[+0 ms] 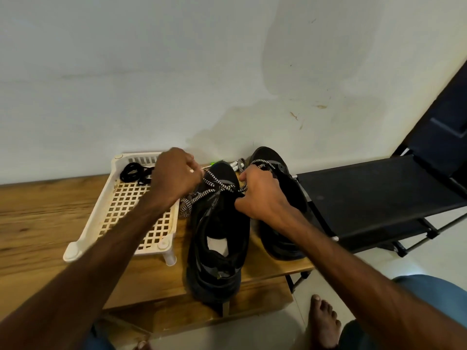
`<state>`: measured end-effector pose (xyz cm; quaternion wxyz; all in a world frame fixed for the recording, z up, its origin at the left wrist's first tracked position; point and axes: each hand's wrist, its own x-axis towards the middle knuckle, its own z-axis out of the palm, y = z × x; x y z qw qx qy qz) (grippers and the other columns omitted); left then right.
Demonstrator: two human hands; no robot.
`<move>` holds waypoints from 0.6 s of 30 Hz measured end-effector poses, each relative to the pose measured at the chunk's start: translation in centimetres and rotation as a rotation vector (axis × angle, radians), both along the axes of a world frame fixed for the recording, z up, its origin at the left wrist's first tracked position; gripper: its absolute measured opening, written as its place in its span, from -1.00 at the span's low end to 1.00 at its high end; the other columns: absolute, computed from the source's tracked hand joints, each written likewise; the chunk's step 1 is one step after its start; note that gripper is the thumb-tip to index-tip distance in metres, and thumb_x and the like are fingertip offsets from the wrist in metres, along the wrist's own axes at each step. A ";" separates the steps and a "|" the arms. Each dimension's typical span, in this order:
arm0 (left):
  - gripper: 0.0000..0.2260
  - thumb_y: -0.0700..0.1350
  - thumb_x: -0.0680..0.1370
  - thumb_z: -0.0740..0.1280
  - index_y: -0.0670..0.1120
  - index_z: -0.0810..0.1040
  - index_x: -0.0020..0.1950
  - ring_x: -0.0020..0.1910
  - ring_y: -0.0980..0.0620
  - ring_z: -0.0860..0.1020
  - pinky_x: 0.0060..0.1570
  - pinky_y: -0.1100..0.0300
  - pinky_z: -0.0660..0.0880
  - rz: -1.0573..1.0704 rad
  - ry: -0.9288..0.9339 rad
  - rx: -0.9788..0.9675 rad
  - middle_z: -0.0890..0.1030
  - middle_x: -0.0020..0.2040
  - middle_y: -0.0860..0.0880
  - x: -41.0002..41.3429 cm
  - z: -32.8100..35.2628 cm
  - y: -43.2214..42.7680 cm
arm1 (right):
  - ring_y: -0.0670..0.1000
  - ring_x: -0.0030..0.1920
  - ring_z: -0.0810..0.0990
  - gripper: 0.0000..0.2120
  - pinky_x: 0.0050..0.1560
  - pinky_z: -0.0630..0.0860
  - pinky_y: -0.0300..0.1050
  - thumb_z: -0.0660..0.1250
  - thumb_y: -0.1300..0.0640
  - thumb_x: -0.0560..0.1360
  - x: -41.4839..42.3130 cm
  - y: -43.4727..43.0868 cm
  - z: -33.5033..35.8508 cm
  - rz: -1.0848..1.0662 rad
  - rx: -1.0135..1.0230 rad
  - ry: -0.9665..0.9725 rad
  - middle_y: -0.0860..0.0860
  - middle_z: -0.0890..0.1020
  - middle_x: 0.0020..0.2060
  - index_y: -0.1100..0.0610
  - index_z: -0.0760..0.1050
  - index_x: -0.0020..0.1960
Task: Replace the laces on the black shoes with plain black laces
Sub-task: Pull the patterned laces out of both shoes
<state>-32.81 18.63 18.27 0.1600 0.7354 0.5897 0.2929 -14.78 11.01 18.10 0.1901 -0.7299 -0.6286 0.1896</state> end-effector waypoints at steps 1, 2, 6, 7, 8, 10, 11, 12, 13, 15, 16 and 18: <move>-0.84 -0.11 0.50 0.50 -0.08 0.74 0.05 0.32 -0.06 0.52 0.37 0.06 0.36 -0.053 0.049 0.023 0.61 0.32 -0.08 0.7 -0.1 -0.4 | -0.01 -0.07 0.46 -0.47 -0.09 0.46 -0.18 0.51 0.18 0.39 -0.1 0.0 0.0 -0.002 0.011 -0.006 0.01 0.56 0.03 0.13 0.42 0.31; -0.79 -0.11 0.51 0.48 -0.07 0.72 0.13 0.40 -0.06 0.42 0.40 0.05 0.30 -0.129 0.089 0.061 0.55 0.39 -0.07 1.4 -0.1 -1.0 | 0.02 -0.03 0.46 -0.45 -0.07 0.47 -0.14 0.51 0.17 0.39 -0.2 0.0 0.0 -0.004 0.023 -0.007 0.02 0.54 0.04 0.14 0.41 0.32; -0.79 -0.05 0.46 0.50 0.07 0.74 0.08 0.49 -0.07 0.20 0.39 -0.09 0.30 -0.423 0.302 0.185 0.39 0.51 0.00 3.3 0.0 -2.9 | 0.06 -0.01 0.54 -0.44 -0.09 0.48 -0.12 0.51 0.17 0.40 -0.4 -0.1 -0.2 0.003 0.078 0.028 0.02 0.54 -0.01 0.14 0.38 0.33; -0.80 -0.05 0.45 0.50 0.08 0.74 0.06 0.49 -0.06 0.19 0.37 -0.08 0.30 -0.433 0.356 0.188 0.38 0.52 0.01 3.6 -0.1 -3.3 | 0.06 -0.02 0.54 -0.44 -0.10 0.49 -0.11 0.51 0.18 0.40 -0.4 -0.2 -0.2 0.001 0.093 0.028 0.02 0.55 -0.02 0.13 0.38 0.32; -0.81 -0.06 0.45 0.50 0.08 0.74 0.05 0.50 -0.05 0.19 0.37 -0.06 0.29 -0.424 0.388 0.187 0.37 0.53 0.03 3.8 -0.1 -3.5 | 0.05 -0.04 0.54 -0.45 -0.10 0.50 -0.10 0.50 0.19 0.39 -0.4 -0.2 -0.3 -0.004 0.104 0.029 0.01 0.55 -0.03 0.12 0.38 0.31; -0.82 -0.05 0.46 0.48 0.08 0.73 0.06 0.51 -0.02 0.17 0.37 -0.02 0.28 -0.375 0.422 0.187 0.34 0.54 0.06 4.2 -0.1 -3.5 | 0.06 -0.02 0.59 -0.46 -0.07 0.54 -0.09 0.50 0.21 0.39 -0.4 -0.2 -0.3 -0.012 0.114 0.037 0.01 0.59 -0.01 0.10 0.38 0.31; -0.82 -0.04 0.47 0.47 0.07 0.73 0.06 0.52 -0.02 0.16 0.38 -0.01 0.28 -0.349 0.440 0.191 0.33 0.55 0.07 4.4 -0.1 -3.3 | 0.08 0.00 0.61 -0.45 -0.04 0.57 -0.07 0.49 0.22 0.39 -0.3 -0.2 -0.3 -0.017 0.112 0.040 0.03 0.61 0.00 0.09 0.39 0.32; -0.82 -0.04 0.47 0.46 0.05 0.73 0.07 0.52 -0.01 0.16 0.38 -0.01 0.28 -0.329 0.456 0.199 0.34 0.54 0.07 4.6 -0.2 -3.2 | 0.09 0.02 0.62 -0.44 0.01 0.60 -0.03 0.49 0.22 0.39 -0.2 -0.2 -0.2 -0.018 0.107 0.037 0.05 0.63 0.00 0.08 0.38 0.32; -0.81 -0.06 0.48 0.46 0.02 0.72 0.08 0.51 -0.02 0.17 0.38 -0.01 0.29 -0.317 0.467 0.206 0.35 0.53 0.06 4.7 -0.3 -3.1 | 0.10 0.03 0.63 -0.43 0.05 0.62 0.01 0.50 0.22 0.39 -0.1 -0.2 -0.2 -0.017 0.098 0.033 0.05 0.63 0.00 0.08 0.38 0.33; -0.79 -0.09 0.48 0.45 -0.03 0.70 0.10 0.49 -0.03 0.20 0.36 -0.01 0.30 -0.322 0.476 0.214 0.41 0.47 0.03 5.0 -0.5 -3.0 | 0.09 0.02 0.64 -0.42 0.08 0.64 0.05 0.51 0.21 0.39 0.0 -0.1 -0.2 -0.010 0.084 0.028 0.05 0.63 0.01 0.07 0.37 0.34; -0.79 -0.09 0.47 0.44 -0.05 0.70 0.09 0.47 -0.04 0.22 0.35 0.00 0.31 -0.330 0.486 0.214 0.43 0.44 0.02 5.1 -0.6 -3.0 | 0.08 0.02 0.64 -0.42 0.08 0.65 0.05 0.52 0.20 0.40 0.0 0.0 -0.2 -0.010 0.083 0.026 0.05 0.63 0.01 0.07 0.37 0.34; -0.80 -0.07 0.45 0.42 -0.06 0.69 0.04 0.45 -0.04 0.23 0.34 0.00 0.31 -0.334 0.495 0.208 0.43 0.40 0.01 5.1 -0.6 -2.8 | 0.07 0.02 0.64 -0.44 0.08 0.65 0.05 0.52 0.17 0.40 0.0 0.1 -0.4 -0.020 0.088 0.020 0.05 0.62 0.02 0.08 0.38 0.33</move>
